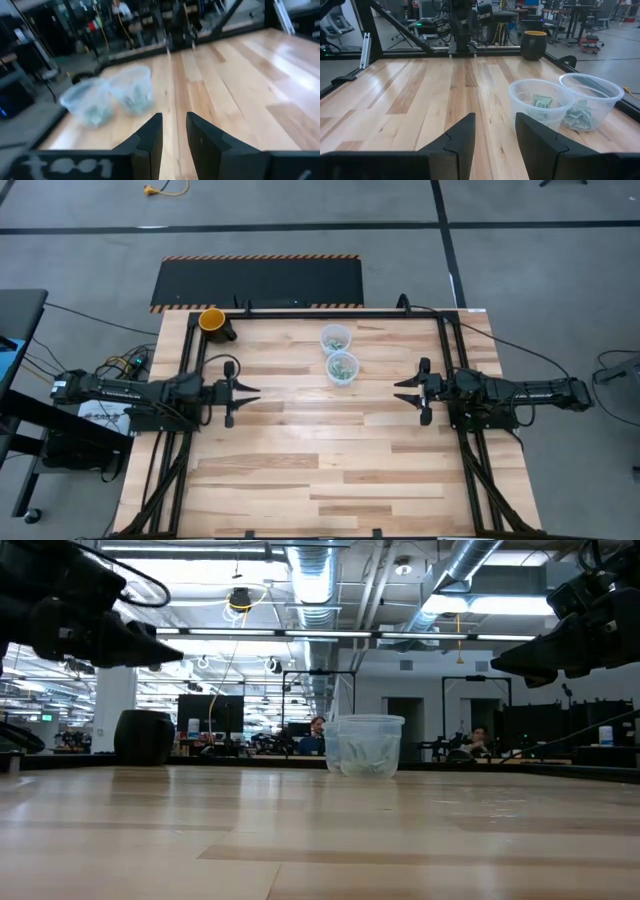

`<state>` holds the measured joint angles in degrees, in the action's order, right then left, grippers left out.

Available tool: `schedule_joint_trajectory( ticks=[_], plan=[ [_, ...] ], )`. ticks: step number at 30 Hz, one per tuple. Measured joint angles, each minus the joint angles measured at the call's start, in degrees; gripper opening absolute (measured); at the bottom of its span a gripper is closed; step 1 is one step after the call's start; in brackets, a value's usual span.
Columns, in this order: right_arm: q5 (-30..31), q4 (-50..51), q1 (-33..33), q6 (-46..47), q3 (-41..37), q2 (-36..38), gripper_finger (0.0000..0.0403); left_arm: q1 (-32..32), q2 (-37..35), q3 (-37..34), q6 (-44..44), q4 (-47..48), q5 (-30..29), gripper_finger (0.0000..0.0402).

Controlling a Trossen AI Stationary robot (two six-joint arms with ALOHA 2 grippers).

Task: Pick and place items into bin
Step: Return to Home Position

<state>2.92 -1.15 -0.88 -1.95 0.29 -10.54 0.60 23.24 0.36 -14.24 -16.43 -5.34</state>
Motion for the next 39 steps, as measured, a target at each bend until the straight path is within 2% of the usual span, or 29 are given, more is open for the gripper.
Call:
schedule_joint_trajectory(
  ticks=[7, 12, 20, 26, 30, 33, 39],
  plan=[
    [0.0, 0.0, 0.0, 0.0, 0.0, 0.0, 0.0133, 0.0, 0.0, 0.0, 5.5, 9.0, 0.0, 0.0077],
    [0.0, 0.0, 0.0, 0.0, 0.0, 0.0, 0.0134, 0.0, 0.0, 0.0, 3.6, 12.1, 0.0, 0.0077],
    [0.0, 0.0, 0.0, 0.0, 0.0, 0.0, 0.0133, 0.0, 0.0, 0.0, 2.4, 4.1, 0.0, 0.0077],
    [0.0, 0.0, 0.0, 0.0, 0.0, 0.0, 0.0133, 0.0, 0.0, 0.0, -4.5, 3.3, 0.0, 0.0077],
    [0.0, 0.0, 0.0, 0.0, 0.0, 0.0, 0.0133, 0.0, 0.0, 0.0, -5.6, 2.5, 0.0, 0.0077],
    [0.0, 0.0, 0.0, 0.0, 0.0, 0.0, 0.0134, 0.0, 0.0, 0.0, -4.3, 1.7, 0.0, 0.0077],
    [0.0, 0.0, 0.0, 0.0, 0.0, 0.0, 0.0133, 0.0, 0.0, 0.0, 4.1, -0.3, 1.4, 0.0077]
  ],
)
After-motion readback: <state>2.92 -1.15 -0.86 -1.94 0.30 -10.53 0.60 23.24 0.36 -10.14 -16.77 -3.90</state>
